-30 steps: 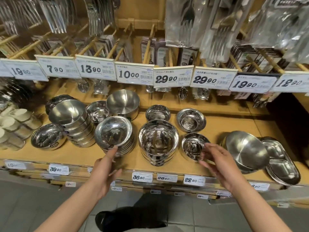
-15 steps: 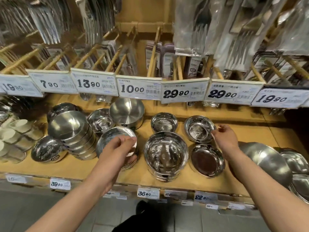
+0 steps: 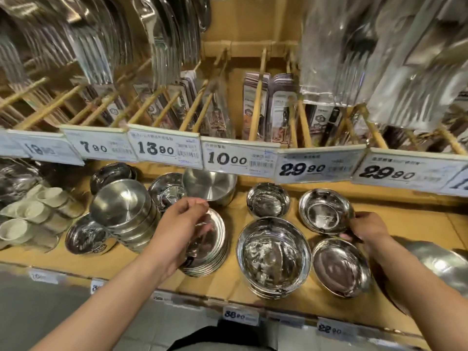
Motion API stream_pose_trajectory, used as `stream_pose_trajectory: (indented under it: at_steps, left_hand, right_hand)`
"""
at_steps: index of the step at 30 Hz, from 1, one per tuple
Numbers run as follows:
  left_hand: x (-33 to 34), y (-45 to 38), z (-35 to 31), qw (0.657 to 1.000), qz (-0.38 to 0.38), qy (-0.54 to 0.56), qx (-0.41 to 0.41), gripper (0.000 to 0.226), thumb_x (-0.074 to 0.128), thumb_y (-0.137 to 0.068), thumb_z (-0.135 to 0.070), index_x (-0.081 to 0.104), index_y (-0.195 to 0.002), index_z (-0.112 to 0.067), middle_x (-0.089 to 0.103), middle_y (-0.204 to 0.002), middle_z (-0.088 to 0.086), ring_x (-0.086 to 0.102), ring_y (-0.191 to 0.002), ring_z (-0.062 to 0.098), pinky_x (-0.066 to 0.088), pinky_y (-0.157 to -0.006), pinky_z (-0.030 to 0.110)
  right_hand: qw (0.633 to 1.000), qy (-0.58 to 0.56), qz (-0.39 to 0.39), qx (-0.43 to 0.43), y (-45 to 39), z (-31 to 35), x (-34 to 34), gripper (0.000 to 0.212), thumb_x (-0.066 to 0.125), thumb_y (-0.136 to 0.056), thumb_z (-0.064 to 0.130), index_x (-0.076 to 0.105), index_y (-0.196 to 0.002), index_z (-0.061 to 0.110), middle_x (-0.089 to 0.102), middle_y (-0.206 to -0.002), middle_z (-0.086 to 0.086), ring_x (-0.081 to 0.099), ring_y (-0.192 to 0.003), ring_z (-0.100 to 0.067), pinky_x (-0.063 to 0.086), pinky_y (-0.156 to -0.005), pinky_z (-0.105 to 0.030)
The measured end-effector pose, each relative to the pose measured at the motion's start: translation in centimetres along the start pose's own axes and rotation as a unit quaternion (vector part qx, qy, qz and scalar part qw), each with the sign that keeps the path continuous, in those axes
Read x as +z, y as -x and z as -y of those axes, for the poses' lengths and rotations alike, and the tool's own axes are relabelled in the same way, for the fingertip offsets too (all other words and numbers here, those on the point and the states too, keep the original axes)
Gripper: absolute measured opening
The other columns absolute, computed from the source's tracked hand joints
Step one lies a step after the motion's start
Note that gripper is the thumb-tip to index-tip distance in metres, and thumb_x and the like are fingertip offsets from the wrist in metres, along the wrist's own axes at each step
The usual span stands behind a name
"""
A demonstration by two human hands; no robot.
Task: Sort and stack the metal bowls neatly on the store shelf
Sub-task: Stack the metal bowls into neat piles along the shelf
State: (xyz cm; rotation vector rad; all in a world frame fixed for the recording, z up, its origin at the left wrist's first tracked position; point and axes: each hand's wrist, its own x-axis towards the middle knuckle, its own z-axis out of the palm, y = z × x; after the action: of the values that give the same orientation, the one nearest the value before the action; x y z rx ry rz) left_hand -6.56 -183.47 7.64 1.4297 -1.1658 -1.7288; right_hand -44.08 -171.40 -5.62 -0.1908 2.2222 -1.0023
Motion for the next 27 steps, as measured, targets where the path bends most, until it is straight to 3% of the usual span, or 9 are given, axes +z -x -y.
stream_pose_trajectory:
  at_steps: [2, 5, 8, 10, 13, 18, 21, 23, 27]
  left_hand:
    - [-0.3, 0.8, -0.2, 1.0, -0.006, 0.018, 0.0, 0.011, 0.058, -0.1, -0.01, 0.069, -0.099, -0.009, 0.068, -0.098, 0.01, 0.066, -0.089, 0.017, 0.062, -0.069, 0.023]
    - [-0.3, 2.0, 0.0, 0.999, -0.029, 0.043, -0.002, 0.013, 0.057, -0.101, -0.01, 0.069, -0.103, -0.009, 0.071, -0.097, 0.006, 0.068, -0.09, 0.015, 0.061, -0.082, 0.028]
    - [0.3, 3.5, 0.6, 0.998, -0.03, 0.06, -0.004, 0.011, 0.057, -0.101, -0.009, 0.068, -0.1, -0.009, 0.074, -0.078, -0.002, 0.069, -0.075, 0.008, 0.058, -0.075, 0.025]
    - [1.0, 4.7, 1.2, 0.998, -0.032, 0.053, 0.001, 0.014, 0.057, -0.1, -0.006, 0.068, -0.093, -0.01, 0.071, -0.069, -0.003, 0.066, -0.066, 0.008, 0.055, -0.072, 0.025]
    - [2.2, 6.1, 1.9, 0.998, -0.038, 0.057, 0.013, 0.018, 0.058, -0.097, -0.002, 0.069, -0.085, -0.011, 0.066, -0.078, 0.005, 0.062, -0.074, 0.016, 0.055, -0.072, 0.028]
    - [4.4, 8.3, 1.3, 0.998, 0.036, 0.046, 0.003, 0.009, 0.064, -0.096, -0.006, 0.072, -0.099, -0.008, 0.071, -0.09, 0.008, 0.072, -0.079, 0.014, 0.058, -0.066, 0.021]
    - [6.2, 9.6, 0.2, 0.995, 0.093, 0.035, -0.01, 0.016, 0.073, -0.09, -0.018, 0.072, -0.104, -0.01, 0.073, -0.106, 0.011, 0.076, -0.089, 0.016, 0.061, -0.073, 0.025]
    - [7.1, 10.2, -0.3, 0.991, 0.125, 0.035, -0.022, 0.037, 0.078, -0.08, -0.032, 0.071, -0.11, -0.012, 0.076, -0.109, 0.01, 0.076, -0.098, 0.02, 0.062, -0.074, 0.028]
    - [7.9, 10.6, 0.0, 0.991, 0.122, 0.052, -0.024, 0.025, 0.067, -0.096, -0.017, 0.066, -0.118, -0.004, 0.078, -0.104, 0.013, 0.076, -0.099, 0.028, 0.065, -0.069, 0.03]
  right_hand:
    - [1.0, -0.016, 0.005, -0.009, 0.3, 0.5, -0.5, 0.003, 0.074, -0.086, 0.004, 0.074, -0.086, 0.001, 0.077, -0.077, -0.019, 0.077, -0.076, -0.039, 0.063, -0.082, -0.056]
    - [0.995, -0.091, 0.018, -0.021, 1.9, 1.2, -1.8, 0.007, 0.077, -0.084, -0.001, 0.07, -0.082, 0.001, 0.077, -0.075, -0.015, 0.075, -0.057, -0.028, 0.064, -0.055, -0.041]
    - [0.989, -0.14, 0.041, -0.03, 5.1, 1.4, -3.8, 0.013, 0.079, -0.077, -0.007, 0.072, -0.083, 0.002, 0.076, -0.067, -0.012, 0.072, -0.049, -0.023, 0.056, -0.041, -0.029]
    - [0.986, -0.153, 0.047, -0.041, 7.0, 1.4, -5.4, 0.015, 0.08, -0.074, -0.007, 0.074, -0.078, 0.006, 0.077, -0.07, -0.012, 0.074, -0.054, -0.023, 0.057, -0.043, -0.029]
    - [0.978, -0.189, 0.081, -0.041, 9.8, 1.5, -7.4, 0.015, 0.076, -0.079, -0.007, 0.072, -0.087, 0.005, 0.079, -0.078, -0.015, 0.078, -0.065, -0.026, 0.062, -0.051, -0.031]
    - [0.961, -0.222, 0.154, -0.059, 15.3, 3.4, -8.7, 0.008, 0.065, -0.091, -0.007, 0.066, -0.099, -0.006, 0.078, -0.087, -0.022, 0.079, -0.073, -0.026, 0.059, -0.051, -0.021]
    - [0.947, -0.216, 0.22, -0.086, 18.8, 4.6, -8.2, 0.006, 0.061, -0.094, -0.007, 0.06, -0.094, -0.002, 0.073, -0.061, -0.007, 0.076, -0.063, -0.019, 0.061, -0.054, -0.021]
    - [0.934, -0.208, 0.27, -0.106, 20.6, 5.1, -7.4, 0.012, 0.063, -0.093, -0.007, 0.056, -0.088, 0.001, 0.071, -0.058, -0.004, 0.075, -0.061, -0.016, 0.061, -0.056, -0.021]
    - [0.925, -0.186, 0.313, -0.112, 22.2, 5.5, -5.2, 0.013, 0.068, -0.092, -0.002, 0.06, -0.103, -0.004, 0.076, -0.102, -0.024, 0.078, -0.089, -0.03, 0.066, -0.072, -0.035]
